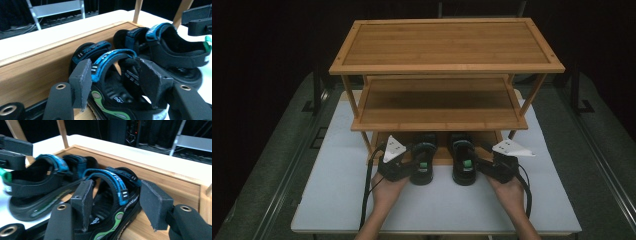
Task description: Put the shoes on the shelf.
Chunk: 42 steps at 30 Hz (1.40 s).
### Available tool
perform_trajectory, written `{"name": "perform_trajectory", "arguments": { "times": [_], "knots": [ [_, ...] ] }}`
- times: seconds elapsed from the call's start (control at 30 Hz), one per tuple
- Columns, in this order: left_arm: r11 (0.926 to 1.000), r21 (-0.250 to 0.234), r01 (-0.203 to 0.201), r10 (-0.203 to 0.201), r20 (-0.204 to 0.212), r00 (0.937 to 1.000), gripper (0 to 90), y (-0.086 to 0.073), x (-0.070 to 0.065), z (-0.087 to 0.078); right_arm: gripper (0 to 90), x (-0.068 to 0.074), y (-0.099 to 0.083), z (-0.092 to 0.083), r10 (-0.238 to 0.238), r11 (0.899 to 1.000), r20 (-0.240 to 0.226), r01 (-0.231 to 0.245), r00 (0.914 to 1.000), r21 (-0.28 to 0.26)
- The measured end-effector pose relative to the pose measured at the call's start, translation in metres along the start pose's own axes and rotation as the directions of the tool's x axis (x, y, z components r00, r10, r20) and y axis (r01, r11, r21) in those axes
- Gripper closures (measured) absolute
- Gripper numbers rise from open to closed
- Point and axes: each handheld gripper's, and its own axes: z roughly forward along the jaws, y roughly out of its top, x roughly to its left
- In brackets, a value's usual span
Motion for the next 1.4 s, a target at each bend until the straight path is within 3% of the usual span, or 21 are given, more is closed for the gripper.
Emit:
{"name": "perform_trajectory", "arguments": {
  "times": [0.33,0.67,0.93,1.13,1.2,1.4],
  "knots": [
    [0.9984,-0.007,-0.056,0.056,0.040,0.9976,37.7,-0.004,-0.003,-0.028,37.2,0.001,-0.002,-0.032,-0.015,0.999,-0.086,0.011,0.9962,-0.040],
    [0.9967,0.012,-0.081,0.080,0.068,0.9945,30.4,-0.014,-0.006,-0.040,29.2,0.003,-0.016,-0.051,-0.036,0.999,-0.137,0.033,0.9899,-0.026],
    [0.9932,0.065,-0.097,0.093,0.055,0.9941,24.4,-0.031,-0.008,-0.043,26.6,0.005,-0.031,-0.050,-0.044,0.999,-0.150,0.048,0.9877,0.025],
    [0.9911,0.098,-0.091,0.083,0.078,0.9935,19.9,-0.039,-0.007,-0.036,25.9,0.007,-0.037,-0.043,-0.037,0.996,-0.164,0.050,0.9858,0.076],
    [0.9892,0.116,-0.090,0.081,0.082,0.9934,19.1,-0.041,-0.007,-0.032,24.6,0.008,-0.040,-0.037,-0.038,0.992,-0.171,0.058,0.9845,0.114],
    [0.9815,0.161,-0.103,0.086,0.105,0.9907,17.7,-0.047,-0.008,-0.021,21.8,0.009,-0.046,-0.028,-0.040,0.986,-0.178,0.068,0.9833,0.154]
  ]
}}
